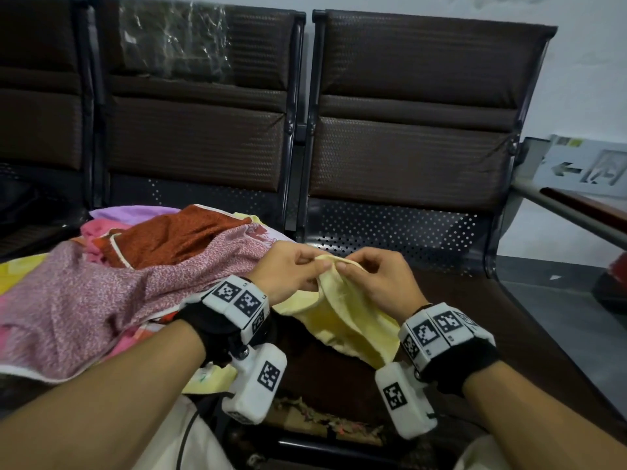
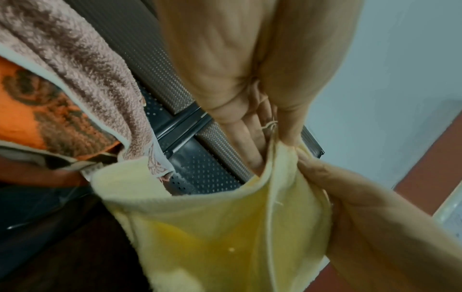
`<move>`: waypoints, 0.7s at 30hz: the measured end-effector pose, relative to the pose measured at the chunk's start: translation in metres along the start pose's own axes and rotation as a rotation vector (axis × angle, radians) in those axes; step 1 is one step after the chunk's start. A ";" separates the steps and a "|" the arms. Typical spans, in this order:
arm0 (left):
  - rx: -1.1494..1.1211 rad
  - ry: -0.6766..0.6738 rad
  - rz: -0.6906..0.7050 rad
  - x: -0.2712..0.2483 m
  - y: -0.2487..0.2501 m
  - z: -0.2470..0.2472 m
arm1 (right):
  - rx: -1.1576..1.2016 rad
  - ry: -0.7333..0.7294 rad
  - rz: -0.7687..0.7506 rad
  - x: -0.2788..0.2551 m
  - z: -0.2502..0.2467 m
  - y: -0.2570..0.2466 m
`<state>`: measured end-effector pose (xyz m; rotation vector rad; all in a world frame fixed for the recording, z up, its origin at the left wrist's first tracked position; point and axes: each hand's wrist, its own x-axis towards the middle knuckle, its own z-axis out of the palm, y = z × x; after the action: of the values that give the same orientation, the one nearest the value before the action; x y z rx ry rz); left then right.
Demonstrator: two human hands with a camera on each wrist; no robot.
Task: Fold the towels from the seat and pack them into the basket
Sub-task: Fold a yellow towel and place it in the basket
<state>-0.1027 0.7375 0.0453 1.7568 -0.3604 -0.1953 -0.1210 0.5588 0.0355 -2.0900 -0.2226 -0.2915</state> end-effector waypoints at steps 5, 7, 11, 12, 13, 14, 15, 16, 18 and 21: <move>-0.126 0.139 0.016 0.003 0.003 -0.015 | -0.292 -0.051 -0.130 0.000 -0.025 0.008; -0.193 0.203 -0.007 0.003 0.002 -0.022 | -0.393 -0.062 -0.154 -0.002 -0.036 0.014; -0.171 0.384 -0.011 0.004 0.000 -0.036 | -0.546 -0.160 -0.092 -0.007 -0.056 0.023; -0.134 0.449 -0.005 0.005 0.000 -0.040 | -0.598 -0.208 -0.063 -0.009 -0.060 0.025; -0.082 0.510 0.001 0.004 0.001 -0.045 | -0.660 -0.263 -0.037 -0.010 -0.064 0.027; -0.018 0.554 0.005 0.004 0.001 -0.051 | -0.737 -0.320 -0.001 -0.013 -0.068 0.028; 0.055 0.571 0.003 0.002 0.000 -0.056 | -0.833 -0.375 0.035 -0.015 -0.070 0.030; 0.142 0.564 -0.010 0.000 -0.002 -0.061 | -0.938 -0.421 0.074 -0.018 -0.071 0.031; 0.344 0.522 -0.066 -0.006 -0.007 -0.067 | -1.051 -0.435 0.135 -0.023 -0.073 0.034; 0.521 0.491 -0.055 -0.015 -0.011 -0.070 | -0.898 -0.397 0.274 -0.030 -0.078 0.036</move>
<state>-0.0920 0.8091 0.0485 2.2498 0.0031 0.3190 -0.1487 0.4725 0.0362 -3.0209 -0.0254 0.2529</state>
